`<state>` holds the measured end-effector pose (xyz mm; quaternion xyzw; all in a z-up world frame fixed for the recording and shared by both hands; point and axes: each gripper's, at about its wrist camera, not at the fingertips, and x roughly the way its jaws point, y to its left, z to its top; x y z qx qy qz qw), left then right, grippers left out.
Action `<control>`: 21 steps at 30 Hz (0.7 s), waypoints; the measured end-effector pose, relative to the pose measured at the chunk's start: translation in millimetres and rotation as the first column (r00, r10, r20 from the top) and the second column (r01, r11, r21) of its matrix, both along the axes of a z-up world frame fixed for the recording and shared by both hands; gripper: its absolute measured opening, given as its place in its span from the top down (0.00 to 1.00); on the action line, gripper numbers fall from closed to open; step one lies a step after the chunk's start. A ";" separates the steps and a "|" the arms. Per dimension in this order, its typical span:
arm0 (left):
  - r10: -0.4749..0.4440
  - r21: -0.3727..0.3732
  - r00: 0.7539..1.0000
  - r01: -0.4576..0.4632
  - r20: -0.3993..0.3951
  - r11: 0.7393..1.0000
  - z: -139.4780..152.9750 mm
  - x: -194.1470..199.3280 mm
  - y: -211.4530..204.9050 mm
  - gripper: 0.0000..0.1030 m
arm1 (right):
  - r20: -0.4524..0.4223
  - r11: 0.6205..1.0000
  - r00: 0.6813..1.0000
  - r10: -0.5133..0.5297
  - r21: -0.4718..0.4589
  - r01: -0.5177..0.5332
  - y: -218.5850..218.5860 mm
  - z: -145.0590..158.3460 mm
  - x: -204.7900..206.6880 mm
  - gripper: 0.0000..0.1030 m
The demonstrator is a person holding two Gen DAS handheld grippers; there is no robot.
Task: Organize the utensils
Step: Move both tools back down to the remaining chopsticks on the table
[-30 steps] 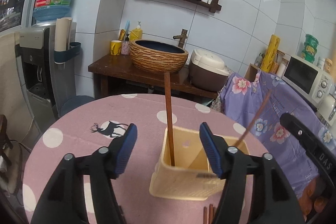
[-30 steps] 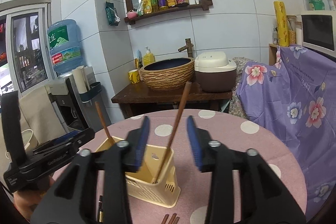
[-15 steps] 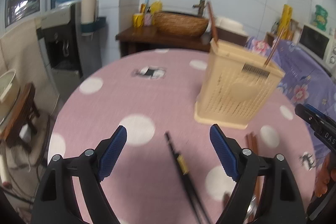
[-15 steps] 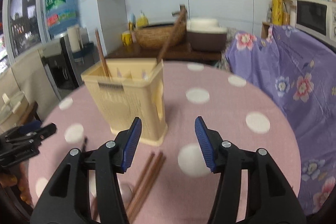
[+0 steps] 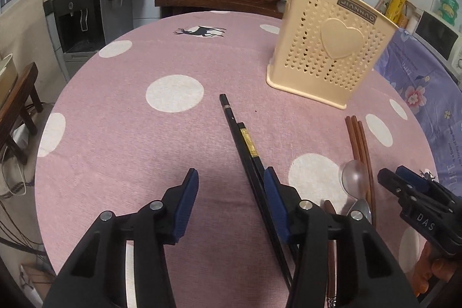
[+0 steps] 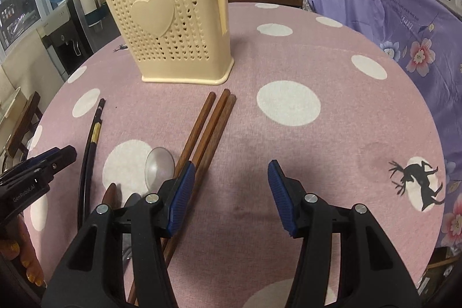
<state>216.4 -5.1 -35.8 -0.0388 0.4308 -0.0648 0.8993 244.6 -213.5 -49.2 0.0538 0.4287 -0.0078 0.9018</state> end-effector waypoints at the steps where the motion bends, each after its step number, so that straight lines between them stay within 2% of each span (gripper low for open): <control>1: -0.004 0.009 1.000 0.004 -0.002 1.000 -1.1 -0.4 -2.1 0.54 | -0.004 1.000 1.000 0.000 -0.004 0.000 1.3 -1.0 0.1 0.49; 6: -0.001 0.058 1.000 0.002 -0.015 0.998 -7.3 -1.5 -8.8 0.55 | -0.017 1.000 1.000 0.000 -0.018 0.000 4.7 -3.4 1.1 0.49; 14: -0.001 0.059 1.000 0.002 -0.020 0.998 -9.4 -5.6 -7.4 0.55 | -0.029 0.999 1.000 0.011 -0.037 -0.012 6.1 -3.0 3.0 0.49; 15: 0.000 0.059 1.000 0.001 -0.023 0.998 -9.2 -6.0 -5.9 0.55 | -0.029 0.999 1.000 0.000 -0.050 -0.002 4.1 -1.5 2.5 0.52; 16: 0.002 0.061 1.000 -0.001 -0.026 0.998 -8.6 -6.3 -4.6 0.55 | -0.034 0.998 0.999 -0.015 -0.066 0.013 1.2 -1.4 2.6 0.59; 17: 0.004 0.062 1.000 -0.003 -0.026 0.998 -8.3 -6.9 -2.5 0.55 | -0.037 0.998 0.999 -0.028 -0.057 0.025 -4.8 -1.3 3.0 0.60; 19: 0.023 0.065 0.999 -0.021 -0.030 0.998 -7.5 -6.8 4.1 0.55 | -0.046 0.999 0.998 -0.044 0.024 0.045 -19.0 -1.3 4.2 0.60; 21: 0.034 0.035 0.999 -0.033 -0.035 0.999 -6.4 -4.7 10.6 0.55 | -0.051 0.995 0.998 -0.047 0.086 0.052 -25.8 0.1 6.3 0.60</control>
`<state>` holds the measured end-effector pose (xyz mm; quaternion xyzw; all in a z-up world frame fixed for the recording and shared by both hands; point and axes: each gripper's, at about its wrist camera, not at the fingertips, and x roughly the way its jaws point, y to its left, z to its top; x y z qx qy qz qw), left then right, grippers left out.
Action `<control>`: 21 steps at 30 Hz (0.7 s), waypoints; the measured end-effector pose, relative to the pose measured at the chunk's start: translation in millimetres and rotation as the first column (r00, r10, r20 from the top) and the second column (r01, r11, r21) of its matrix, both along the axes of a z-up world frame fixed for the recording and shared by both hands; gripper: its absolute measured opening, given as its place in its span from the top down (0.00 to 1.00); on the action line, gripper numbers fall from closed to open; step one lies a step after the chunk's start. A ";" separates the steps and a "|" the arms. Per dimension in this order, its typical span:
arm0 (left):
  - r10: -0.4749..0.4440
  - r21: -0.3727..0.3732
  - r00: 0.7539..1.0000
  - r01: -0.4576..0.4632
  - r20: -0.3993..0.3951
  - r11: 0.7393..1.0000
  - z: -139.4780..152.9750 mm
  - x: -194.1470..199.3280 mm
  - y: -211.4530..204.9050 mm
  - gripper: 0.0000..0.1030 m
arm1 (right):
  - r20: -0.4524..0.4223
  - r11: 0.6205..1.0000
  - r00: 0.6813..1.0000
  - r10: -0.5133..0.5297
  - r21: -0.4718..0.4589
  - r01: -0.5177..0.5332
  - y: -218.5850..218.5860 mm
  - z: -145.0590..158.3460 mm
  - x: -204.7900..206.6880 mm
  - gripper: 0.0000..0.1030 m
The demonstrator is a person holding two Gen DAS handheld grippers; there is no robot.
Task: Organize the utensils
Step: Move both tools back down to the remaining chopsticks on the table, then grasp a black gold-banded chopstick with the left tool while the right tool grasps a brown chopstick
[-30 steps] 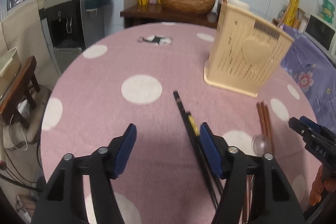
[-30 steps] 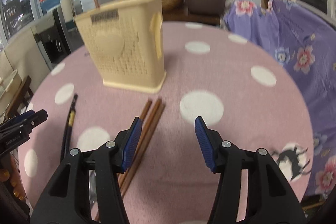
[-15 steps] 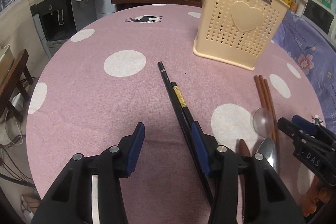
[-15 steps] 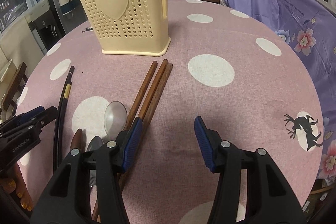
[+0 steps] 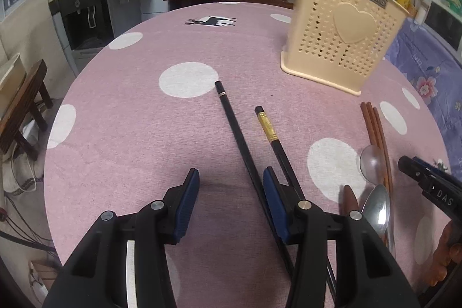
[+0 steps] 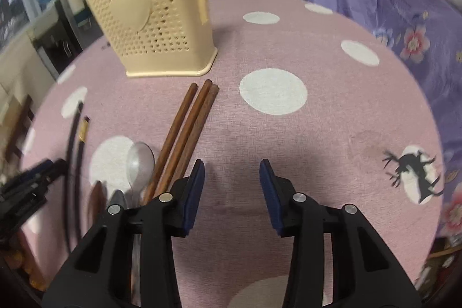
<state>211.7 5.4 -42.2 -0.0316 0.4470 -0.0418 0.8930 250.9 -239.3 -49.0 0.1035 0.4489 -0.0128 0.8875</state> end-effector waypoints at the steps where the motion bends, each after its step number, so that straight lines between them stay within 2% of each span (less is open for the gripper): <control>1: 0.005 -0.015 1.000 -0.005 -0.002 1.000 0.3 1.7 2.0 0.55 | 0.006 1.000 1.000 0.001 -0.002 -0.001 1.1 1.4 0.9 0.60; 6: 0.005 -0.018 1.000 -0.005 0.003 1.000 1.0 6.7 -1.3 0.55 | 0.000 0.999 0.999 0.039 0.002 -0.039 18.6 0.2 5.9 0.60; 14: 0.008 -0.025 1.000 -0.008 -0.003 1.000 -0.9 4.7 1.0 0.55 | -0.018 0.996 1.000 0.024 -0.090 -0.026 28.8 -2.7 10.2 0.60; 21: 0.029 -0.039 1.000 -0.028 0.005 0.999 2.9 5.6 13.0 0.55 | -0.020 1.000 0.999 -0.030 0.004 0.030 2.7 -2.6 6.8 0.61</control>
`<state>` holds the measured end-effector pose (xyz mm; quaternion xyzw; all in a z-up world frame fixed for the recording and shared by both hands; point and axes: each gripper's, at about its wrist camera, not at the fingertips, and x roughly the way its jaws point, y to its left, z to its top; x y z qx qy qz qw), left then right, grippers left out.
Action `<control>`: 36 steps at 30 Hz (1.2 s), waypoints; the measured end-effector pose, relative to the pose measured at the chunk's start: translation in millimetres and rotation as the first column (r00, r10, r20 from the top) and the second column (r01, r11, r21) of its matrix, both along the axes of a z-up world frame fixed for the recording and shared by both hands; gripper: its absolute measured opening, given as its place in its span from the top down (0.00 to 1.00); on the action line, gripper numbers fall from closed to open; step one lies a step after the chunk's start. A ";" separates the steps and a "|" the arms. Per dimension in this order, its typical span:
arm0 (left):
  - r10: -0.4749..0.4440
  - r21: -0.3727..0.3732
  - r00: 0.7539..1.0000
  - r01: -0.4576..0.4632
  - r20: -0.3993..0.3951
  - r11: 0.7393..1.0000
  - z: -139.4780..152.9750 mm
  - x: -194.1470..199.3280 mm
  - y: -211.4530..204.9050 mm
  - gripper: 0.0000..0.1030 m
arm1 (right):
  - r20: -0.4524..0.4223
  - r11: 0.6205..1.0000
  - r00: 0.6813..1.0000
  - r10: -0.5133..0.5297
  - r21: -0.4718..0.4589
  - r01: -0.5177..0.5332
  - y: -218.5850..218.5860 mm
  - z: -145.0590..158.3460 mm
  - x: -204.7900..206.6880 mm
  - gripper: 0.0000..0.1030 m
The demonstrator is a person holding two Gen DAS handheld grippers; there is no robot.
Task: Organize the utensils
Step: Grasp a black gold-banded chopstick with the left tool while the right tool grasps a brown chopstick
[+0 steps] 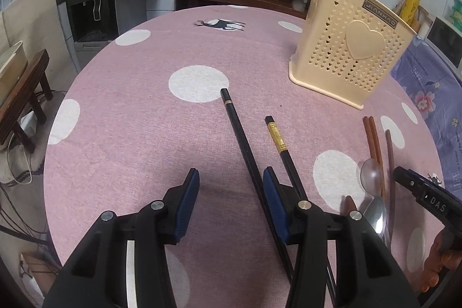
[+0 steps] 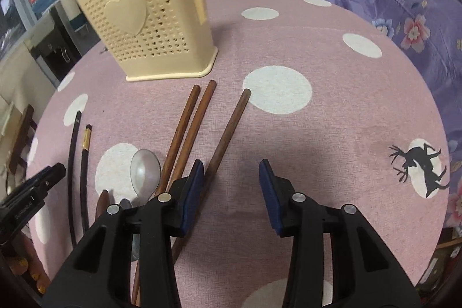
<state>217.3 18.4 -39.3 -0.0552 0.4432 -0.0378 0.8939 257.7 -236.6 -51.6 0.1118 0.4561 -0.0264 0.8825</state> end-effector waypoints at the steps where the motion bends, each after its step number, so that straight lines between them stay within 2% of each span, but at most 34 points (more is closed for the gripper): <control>1: 0.002 -0.003 1.000 -0.002 -0.002 1.000 0.1 1.9 0.3 0.55 | 0.000 1.000 1.000 -0.005 0.011 0.005 -1.0 0.0 1.9 0.61; 4: -0.002 -0.015 1.000 0.002 -0.001 1.000 1.9 7.5 0.0 0.55 | -0.003 1.000 1.000 -0.015 0.026 0.015 -0.7 -0.1 9.5 0.60; 12: 0.002 0.011 1.000 -0.002 -0.004 1.000 2.6 33.0 -8.0 0.55 | -0.007 1.000 1.000 -0.026 -0.008 0.026 5.0 2.5 24.5 0.61; 16: -0.011 0.054 1.000 0.012 -0.021 0.998 -3.7 46.1 -17.2 0.63 | -0.015 0.999 0.999 -0.033 -0.016 0.033 5.3 0.3 30.0 0.73; 21: -0.002 0.098 1.000 0.002 -0.003 0.995 -4.0 55.4 -20.1 0.69 | -0.021 0.999 0.999 -0.045 -0.024 0.045 6.9 -0.2 39.8 0.80; 29: -0.016 0.146 1.000 0.019 -0.023 0.989 -2.7 71.2 -25.7 0.85 | -0.010 0.997 0.999 -0.038 -0.065 0.037 18.7 -1.5 62.3 0.83; 36: -0.042 0.165 0.998 0.049 -0.047 0.985 -2.3 78.1 -33.6 0.87 | -0.017 0.996 0.999 -0.027 -0.082 0.025 23.8 -1.5 67.5 0.83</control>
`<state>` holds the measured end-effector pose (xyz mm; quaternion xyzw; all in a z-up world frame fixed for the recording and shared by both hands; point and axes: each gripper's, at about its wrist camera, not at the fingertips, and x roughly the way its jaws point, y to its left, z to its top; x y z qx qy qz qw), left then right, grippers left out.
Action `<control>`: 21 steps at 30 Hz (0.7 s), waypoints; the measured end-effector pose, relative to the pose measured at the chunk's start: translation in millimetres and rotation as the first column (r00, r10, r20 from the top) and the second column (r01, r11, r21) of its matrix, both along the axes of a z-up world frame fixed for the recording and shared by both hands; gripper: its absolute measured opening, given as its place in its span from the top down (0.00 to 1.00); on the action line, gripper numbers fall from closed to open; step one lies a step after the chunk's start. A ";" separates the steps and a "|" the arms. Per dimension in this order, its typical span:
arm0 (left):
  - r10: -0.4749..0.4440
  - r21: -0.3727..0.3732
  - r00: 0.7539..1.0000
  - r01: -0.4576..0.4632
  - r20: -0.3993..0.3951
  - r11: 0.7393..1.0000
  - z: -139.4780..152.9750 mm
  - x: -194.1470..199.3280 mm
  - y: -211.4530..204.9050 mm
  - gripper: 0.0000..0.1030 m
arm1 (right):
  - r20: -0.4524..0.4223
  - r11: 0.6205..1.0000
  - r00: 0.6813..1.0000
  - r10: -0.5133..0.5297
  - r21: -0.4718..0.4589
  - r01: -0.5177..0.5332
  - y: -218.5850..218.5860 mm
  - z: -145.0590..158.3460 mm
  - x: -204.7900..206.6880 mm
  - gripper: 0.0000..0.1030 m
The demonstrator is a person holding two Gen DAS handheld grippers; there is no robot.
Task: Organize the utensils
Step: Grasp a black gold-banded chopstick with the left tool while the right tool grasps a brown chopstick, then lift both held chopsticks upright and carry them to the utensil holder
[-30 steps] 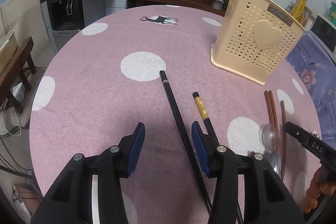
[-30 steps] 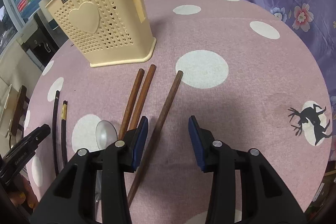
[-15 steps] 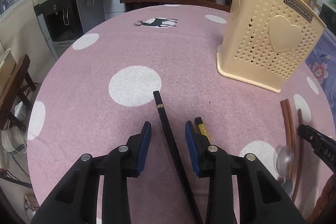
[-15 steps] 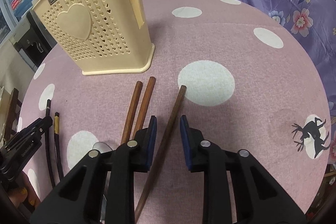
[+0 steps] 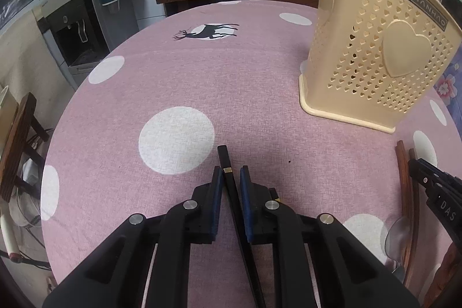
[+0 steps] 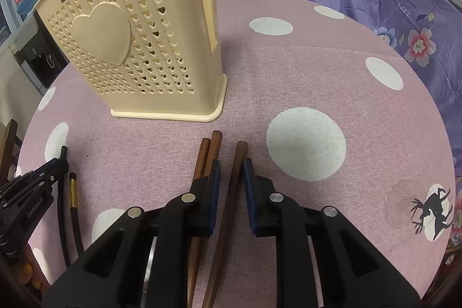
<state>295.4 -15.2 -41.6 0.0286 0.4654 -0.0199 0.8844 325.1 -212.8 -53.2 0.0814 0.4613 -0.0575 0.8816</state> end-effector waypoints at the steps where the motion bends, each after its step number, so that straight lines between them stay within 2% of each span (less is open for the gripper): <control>1: -0.001 0.006 1.000 0.001 0.000 1.000 -0.2 0.1 -1.5 0.87 | 0.000 1.000 1.000 0.000 -0.001 0.000 0.5 -0.1 -0.3 0.83; 9: 0.019 -0.004 1.000 -0.019 0.012 1.000 -0.5 -1.2 -1.6 0.87 | 0.011 1.000 1.000 0.006 -0.026 -0.006 6.9 -0.3 -3.9 0.83; 11: 0.021 -0.002 1.000 -0.021 0.014 1.000 -0.5 -1.0 -2.7 0.87 | 0.015 0.999 1.000 0.005 -0.036 -0.004 7.5 -0.4 -4.9 0.86; 13: 0.021 -0.003 1.000 -0.021 0.017 1.000 -0.4 -0.8 -2.9 0.89 | 0.017 1.000 1.000 0.001 -0.023 -0.001 5.1 -0.2 -4.8 0.90; 21: 0.026 0.007 0.999 -0.026 0.027 1.000 -0.4 0.5 -5.1 0.91 | 0.027 1.000 1.000 0.001 -0.013 -0.001 1.9 -0.5 -3.8 0.90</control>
